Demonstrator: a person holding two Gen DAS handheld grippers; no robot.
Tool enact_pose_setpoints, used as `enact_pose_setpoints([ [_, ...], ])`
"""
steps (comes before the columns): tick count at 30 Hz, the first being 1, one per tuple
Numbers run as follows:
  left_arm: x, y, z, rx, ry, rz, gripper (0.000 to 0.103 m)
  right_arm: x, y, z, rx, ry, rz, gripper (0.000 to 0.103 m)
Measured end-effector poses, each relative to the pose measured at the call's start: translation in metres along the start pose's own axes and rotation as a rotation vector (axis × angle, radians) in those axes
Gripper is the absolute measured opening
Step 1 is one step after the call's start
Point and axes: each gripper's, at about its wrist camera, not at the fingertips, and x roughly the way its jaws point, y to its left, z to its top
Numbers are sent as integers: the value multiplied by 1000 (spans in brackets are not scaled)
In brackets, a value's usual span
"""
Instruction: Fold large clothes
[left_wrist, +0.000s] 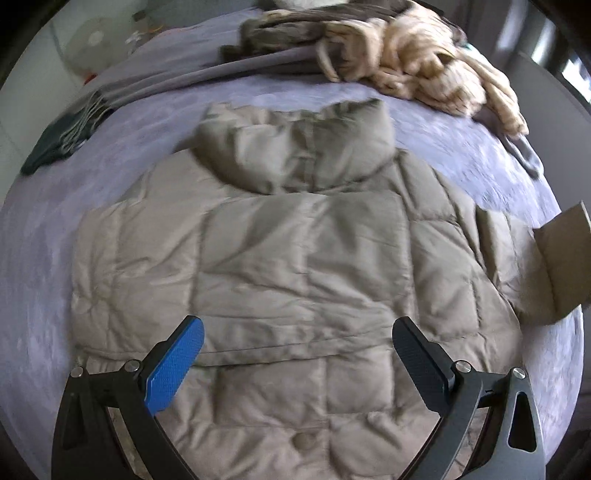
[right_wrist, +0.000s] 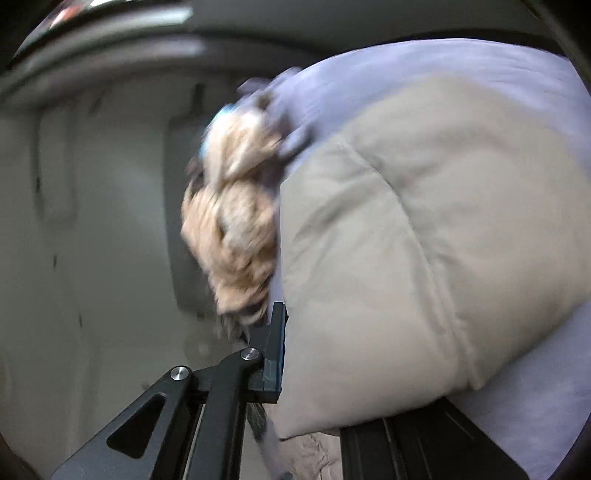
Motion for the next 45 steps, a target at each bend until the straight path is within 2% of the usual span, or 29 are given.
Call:
enact_pose_setpoints([
  [3,1,27,-1,-42,4,-24,102,39,54,-31,-160,84,2,8],
  [6,1,53,-3,-58,-5,-17,102,79,100,-72,-324,163,-16,8],
  [9,-1,83,-5,-70,-19,-5,102,125,140,-132,-514,253,-73,8],
  [10,-2,94,-5,-76,-23,0,102,146,153,-162,-596,296,-104,8],
  [13,-2,124,-5,-102,-33,18,102,189,162,-233,-777,389,-210,8],
  [17,5,156,-4,-122,-38,51,102,229,141,-308,-937,477,-351,8],
  [20,13,170,-8,-134,-30,56,102,244,114,-324,-933,509,-421,8],
  [24,27,168,-12,-134,-11,34,102,261,81,-323,-878,538,-503,8],
  [29,37,156,-8,-135,2,-11,102,260,74,-318,-830,560,-525,9],
  [30,37,153,-5,-132,-3,-18,102,257,76,-315,-809,571,-527,13],
  [32,36,150,-1,-128,-12,-25,102,246,81,-308,-756,575,-498,36],
  [33,36,150,2,-126,-16,-27,102,239,82,-303,-732,568,-475,62],
  [34,36,151,5,-125,-21,-26,102,224,85,-294,-691,536,-427,80],
  [35,36,152,8,-124,-26,-23,102,215,87,-289,-670,505,-405,81],
  [39,36,160,17,-131,-41,-17,102,188,84,-248,-503,363,-362,81],
  [40,35,163,19,-135,-44,-22,102,186,82,-236,-448,328,-348,74],
  [41,34,166,21,-142,-49,-30,102,186,80,-226,-404,301,-337,62],
  [42,33,170,23,-151,-53,-42,102,187,80,-223,-387,290,-334,23],
  [43,32,175,25,-164,-57,-61,102,191,83,-221,-386,290,-330,8],
  [45,29,186,28,-196,-66,-109,102,207,103,-235,-466,311,-299,8],
])
